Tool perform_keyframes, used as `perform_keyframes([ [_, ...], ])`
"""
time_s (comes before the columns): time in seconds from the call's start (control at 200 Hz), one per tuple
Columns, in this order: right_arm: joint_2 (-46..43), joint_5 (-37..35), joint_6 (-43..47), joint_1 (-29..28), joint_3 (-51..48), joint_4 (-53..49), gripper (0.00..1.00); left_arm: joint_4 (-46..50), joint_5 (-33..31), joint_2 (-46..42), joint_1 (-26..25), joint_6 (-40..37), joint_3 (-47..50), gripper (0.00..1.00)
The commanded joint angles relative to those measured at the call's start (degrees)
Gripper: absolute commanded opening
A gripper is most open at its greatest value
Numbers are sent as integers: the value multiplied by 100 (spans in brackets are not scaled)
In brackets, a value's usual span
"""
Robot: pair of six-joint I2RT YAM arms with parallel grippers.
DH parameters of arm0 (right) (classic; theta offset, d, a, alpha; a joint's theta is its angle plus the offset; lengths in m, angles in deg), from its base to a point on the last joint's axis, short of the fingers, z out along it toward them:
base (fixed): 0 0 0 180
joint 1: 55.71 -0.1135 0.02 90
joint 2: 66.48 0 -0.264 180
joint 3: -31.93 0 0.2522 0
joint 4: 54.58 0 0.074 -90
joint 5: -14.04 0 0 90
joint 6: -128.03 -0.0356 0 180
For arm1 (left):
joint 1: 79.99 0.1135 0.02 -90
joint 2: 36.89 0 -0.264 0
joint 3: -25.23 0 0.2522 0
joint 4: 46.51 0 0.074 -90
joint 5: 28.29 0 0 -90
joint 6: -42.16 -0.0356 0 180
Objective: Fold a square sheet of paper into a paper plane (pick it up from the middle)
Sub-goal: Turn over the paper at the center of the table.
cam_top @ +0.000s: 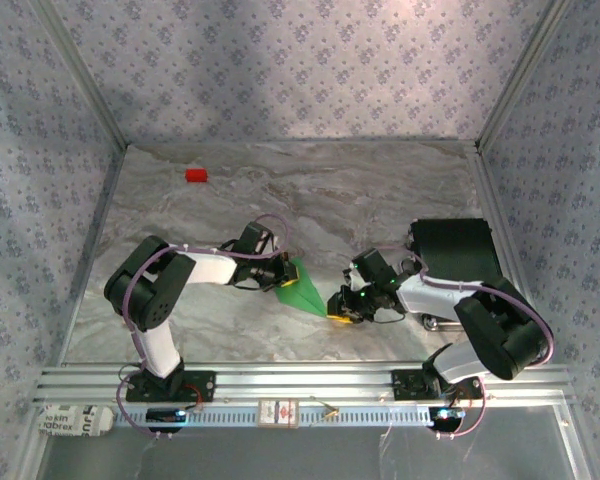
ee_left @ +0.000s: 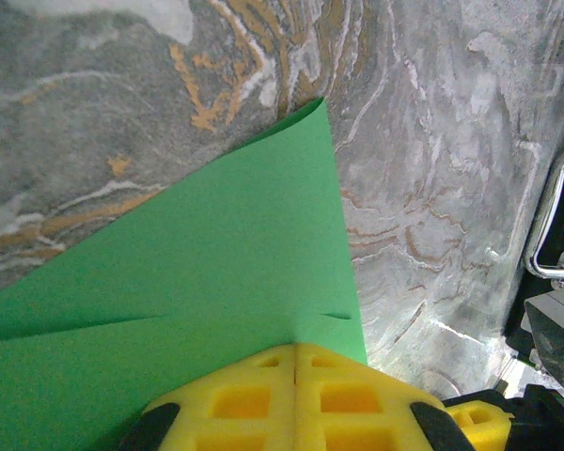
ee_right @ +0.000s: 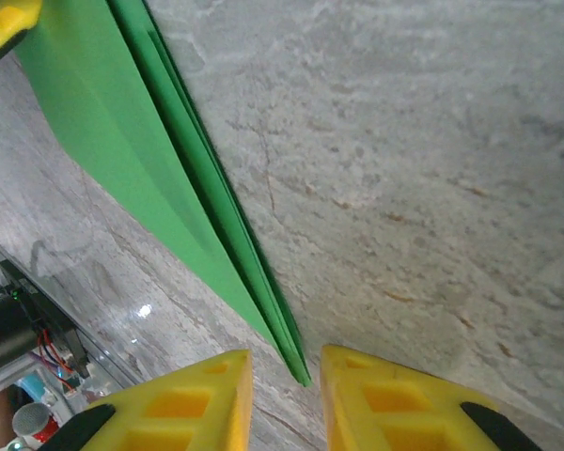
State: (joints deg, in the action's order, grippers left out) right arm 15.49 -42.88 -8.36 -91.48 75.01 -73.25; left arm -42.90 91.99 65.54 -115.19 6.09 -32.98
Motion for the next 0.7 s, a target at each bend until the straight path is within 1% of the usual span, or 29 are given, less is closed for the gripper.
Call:
perform_keyframes([
  [0.0, 119, 234, -140, -33, -52, 208, 26, 440, -266, 137, 70, 3, 171, 1],
  [0.53, 200, 285, -236, 68, -31, 727, 27, 426, -232, 119, 64, 12, 174, 1],
  [0.695, 450, 443, -275, 149, 50, 1043, 27, 427, -228, 128, 59, 23, 158, 1],
])
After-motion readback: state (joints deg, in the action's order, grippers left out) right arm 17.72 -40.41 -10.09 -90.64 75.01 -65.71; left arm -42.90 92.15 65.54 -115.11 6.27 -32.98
